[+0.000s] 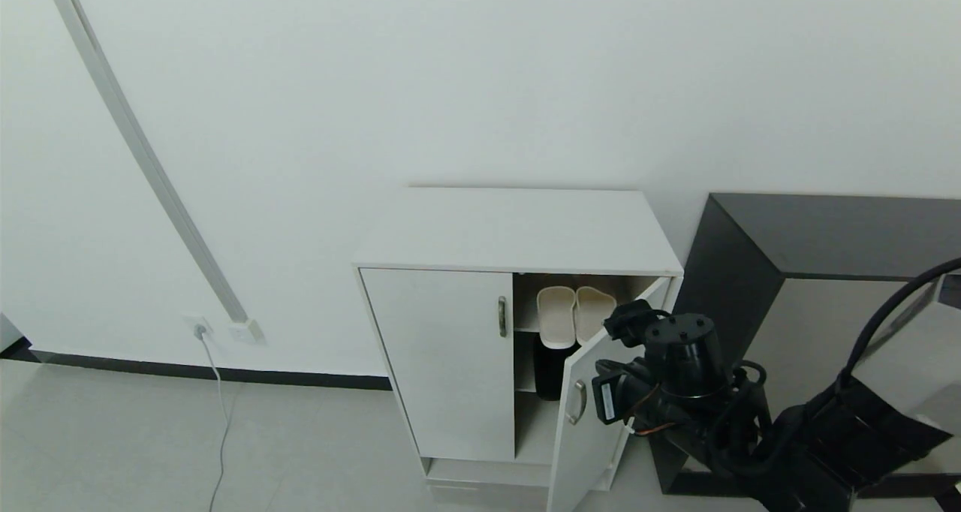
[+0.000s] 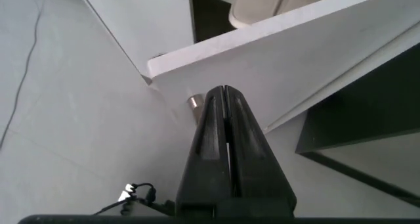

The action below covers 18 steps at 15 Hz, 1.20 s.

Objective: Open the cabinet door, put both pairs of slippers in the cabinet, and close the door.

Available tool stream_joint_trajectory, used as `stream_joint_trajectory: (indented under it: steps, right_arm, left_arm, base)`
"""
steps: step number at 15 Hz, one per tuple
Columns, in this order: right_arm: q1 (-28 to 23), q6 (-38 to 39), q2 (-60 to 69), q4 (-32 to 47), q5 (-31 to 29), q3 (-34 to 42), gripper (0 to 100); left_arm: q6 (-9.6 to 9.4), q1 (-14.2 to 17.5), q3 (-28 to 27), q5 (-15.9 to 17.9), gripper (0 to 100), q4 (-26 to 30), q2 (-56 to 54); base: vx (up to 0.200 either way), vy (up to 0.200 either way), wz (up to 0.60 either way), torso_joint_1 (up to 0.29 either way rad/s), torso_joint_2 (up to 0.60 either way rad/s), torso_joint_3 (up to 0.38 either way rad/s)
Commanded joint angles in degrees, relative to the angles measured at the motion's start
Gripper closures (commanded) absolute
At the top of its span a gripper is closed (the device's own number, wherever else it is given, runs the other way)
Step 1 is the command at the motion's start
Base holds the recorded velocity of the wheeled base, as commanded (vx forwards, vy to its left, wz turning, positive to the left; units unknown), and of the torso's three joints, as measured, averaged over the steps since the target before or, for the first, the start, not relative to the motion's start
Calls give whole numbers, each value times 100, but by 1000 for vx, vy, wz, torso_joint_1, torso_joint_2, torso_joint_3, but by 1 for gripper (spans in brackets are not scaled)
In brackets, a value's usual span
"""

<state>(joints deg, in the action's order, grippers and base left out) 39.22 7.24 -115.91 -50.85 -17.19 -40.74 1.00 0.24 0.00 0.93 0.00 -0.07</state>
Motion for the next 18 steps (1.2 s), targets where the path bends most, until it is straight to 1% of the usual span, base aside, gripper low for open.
stream_joint_trajectory:
  steps: [1, 2, 7, 14, 18]
  right_arm:
    - [-46, 5, -274, -4, 49, -206, 100]
    - [-55, 14, -327, -4, 49, -268, 100]
    - [-204, 14, -1057, -13, 49, -1032, 100]
    - [-353, -12, -1971, 110, 49, -2456, 100]
    - [-468, -30, -2252, 163, 49, -3054, 100]
  left_arm:
    - [-3, -7, 0, 4, 100, 0, 7]
    - [-3, 2, 0, 4, 100, 0, 7]
    - [6, 2, 0, -5, 100, 0, 7]
    - [6, -7, 0, -5, 100, 0, 7]
    - [-12, 2, 0, -5, 100, 0, 7]
  base:
    - [0, 0, 0, 0, 0, 0]
    - [0, 0, 0, 0, 0, 0]
    - [0, 0, 0, 0, 0, 0]
    - [0, 0, 0, 0, 0, 0]
    - [0, 0, 0, 0, 0, 0]
